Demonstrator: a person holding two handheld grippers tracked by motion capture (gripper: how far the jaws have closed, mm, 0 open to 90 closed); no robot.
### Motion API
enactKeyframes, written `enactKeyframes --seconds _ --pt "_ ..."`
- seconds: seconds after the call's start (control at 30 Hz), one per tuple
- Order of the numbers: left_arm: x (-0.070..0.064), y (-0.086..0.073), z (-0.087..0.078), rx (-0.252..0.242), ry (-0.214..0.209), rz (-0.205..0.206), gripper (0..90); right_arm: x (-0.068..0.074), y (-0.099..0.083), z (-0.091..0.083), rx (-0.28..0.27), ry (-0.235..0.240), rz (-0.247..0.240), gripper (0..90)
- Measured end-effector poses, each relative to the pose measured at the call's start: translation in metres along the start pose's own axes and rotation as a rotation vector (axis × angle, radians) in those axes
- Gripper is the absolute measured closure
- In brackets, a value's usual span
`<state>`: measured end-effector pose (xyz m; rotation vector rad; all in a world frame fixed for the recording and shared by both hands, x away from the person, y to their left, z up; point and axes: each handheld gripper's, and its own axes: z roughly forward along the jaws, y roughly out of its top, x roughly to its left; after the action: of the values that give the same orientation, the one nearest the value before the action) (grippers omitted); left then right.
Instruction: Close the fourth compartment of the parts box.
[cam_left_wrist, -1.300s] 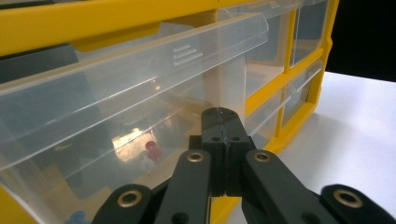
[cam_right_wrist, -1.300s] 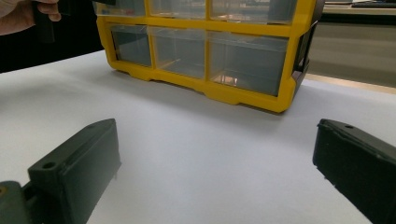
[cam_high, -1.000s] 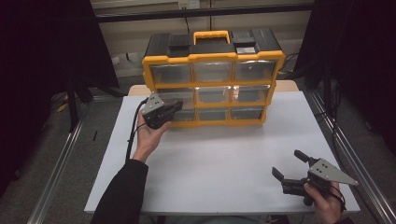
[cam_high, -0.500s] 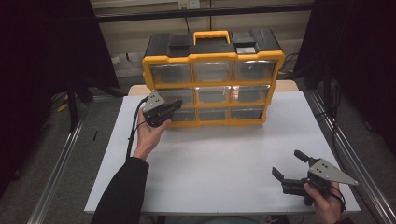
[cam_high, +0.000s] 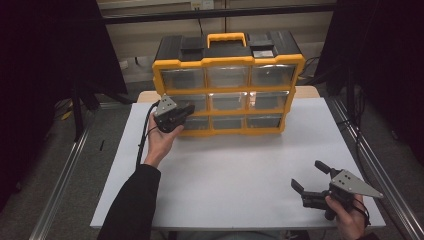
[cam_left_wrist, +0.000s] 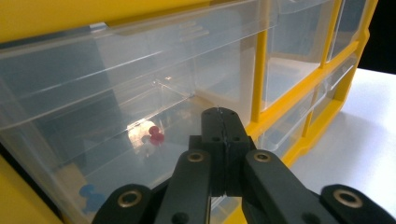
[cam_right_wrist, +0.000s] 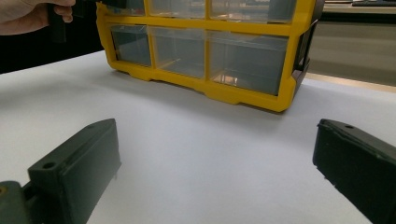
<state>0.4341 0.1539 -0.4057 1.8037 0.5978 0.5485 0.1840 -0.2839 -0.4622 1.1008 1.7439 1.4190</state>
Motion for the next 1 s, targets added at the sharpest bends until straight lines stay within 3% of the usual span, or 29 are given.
enactKeyframes --seconds 0.27,0.33,0.4,0.57,0.8,1.0 --pt "-0.001 0.000 0.001 0.009 0.006 0.003 90.0 -0.001 -0.001 0.000 0.004 0.002 0.005 0.4" --pt "-0.002 -0.001 0.002 -0.001 0.006 -0.014 90.0 -0.001 -0.001 0.001 0.002 0.004 0.002 0.4" --pt "-0.001 0.000 0.000 0.020 0.008 0.008 90.0 0.000 -0.001 0.000 0.007 0.008 -0.002 0.4" --pt "-0.003 -0.001 0.000 0.029 0.013 0.013 89.3 -0.001 -0.001 0.000 0.002 0.002 0.002 0.4" --pt "-0.005 -0.003 -0.004 0.014 0.007 0.005 80.4 -0.001 -0.001 0.001 0.007 0.006 -0.007 0.4" --pt "-0.007 -0.007 -0.010 0.004 -0.009 -0.023 65.6 0.001 0.000 0.001 0.004 0.006 -0.006 0.4"
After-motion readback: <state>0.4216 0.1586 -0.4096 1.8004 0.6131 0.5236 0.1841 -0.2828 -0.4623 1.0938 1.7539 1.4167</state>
